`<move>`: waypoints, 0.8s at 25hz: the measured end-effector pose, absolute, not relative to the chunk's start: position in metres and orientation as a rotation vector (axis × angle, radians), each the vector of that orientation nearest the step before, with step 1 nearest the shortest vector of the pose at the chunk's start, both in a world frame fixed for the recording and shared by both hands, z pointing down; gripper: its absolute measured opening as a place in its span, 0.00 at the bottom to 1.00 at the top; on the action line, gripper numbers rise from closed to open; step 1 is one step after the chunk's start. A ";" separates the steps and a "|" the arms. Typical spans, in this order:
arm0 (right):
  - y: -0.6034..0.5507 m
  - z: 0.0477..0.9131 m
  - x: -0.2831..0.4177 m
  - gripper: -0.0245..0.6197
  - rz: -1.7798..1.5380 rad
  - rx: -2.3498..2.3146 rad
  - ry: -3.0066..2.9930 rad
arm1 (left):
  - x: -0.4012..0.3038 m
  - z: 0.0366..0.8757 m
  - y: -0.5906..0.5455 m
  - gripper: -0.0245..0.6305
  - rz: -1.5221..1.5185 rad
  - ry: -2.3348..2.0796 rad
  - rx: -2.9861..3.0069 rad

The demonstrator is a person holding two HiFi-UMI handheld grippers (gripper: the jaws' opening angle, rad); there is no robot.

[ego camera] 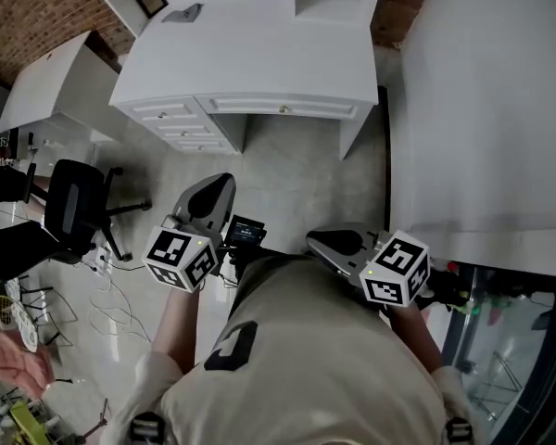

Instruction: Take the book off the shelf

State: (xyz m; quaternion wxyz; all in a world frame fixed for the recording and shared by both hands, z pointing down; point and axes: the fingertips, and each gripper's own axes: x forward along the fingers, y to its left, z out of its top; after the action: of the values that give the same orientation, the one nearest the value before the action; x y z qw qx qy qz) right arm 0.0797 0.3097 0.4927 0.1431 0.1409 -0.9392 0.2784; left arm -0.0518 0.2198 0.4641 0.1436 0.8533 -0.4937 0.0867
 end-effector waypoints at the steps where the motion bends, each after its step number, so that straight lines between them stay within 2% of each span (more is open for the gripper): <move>1: 0.310 0.492 0.082 0.05 0.797 0.403 -2.716 | -0.050 0.467 0.220 0.05 0.265 -1.429 2.453; 10: 0.303 0.490 0.100 0.05 0.806 0.404 -2.781 | -0.026 0.475 0.222 0.05 0.345 -1.432 2.454; 20: 0.300 0.503 0.090 0.05 0.905 0.310 -2.722 | -0.030 0.486 0.228 0.05 0.368 -1.448 2.384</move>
State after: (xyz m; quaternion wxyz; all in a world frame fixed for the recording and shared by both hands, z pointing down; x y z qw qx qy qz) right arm 0.0902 0.2997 0.5031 0.1279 0.1064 -0.9357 0.3110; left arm -0.0296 0.2280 0.4861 0.1633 0.8360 -0.5078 0.1289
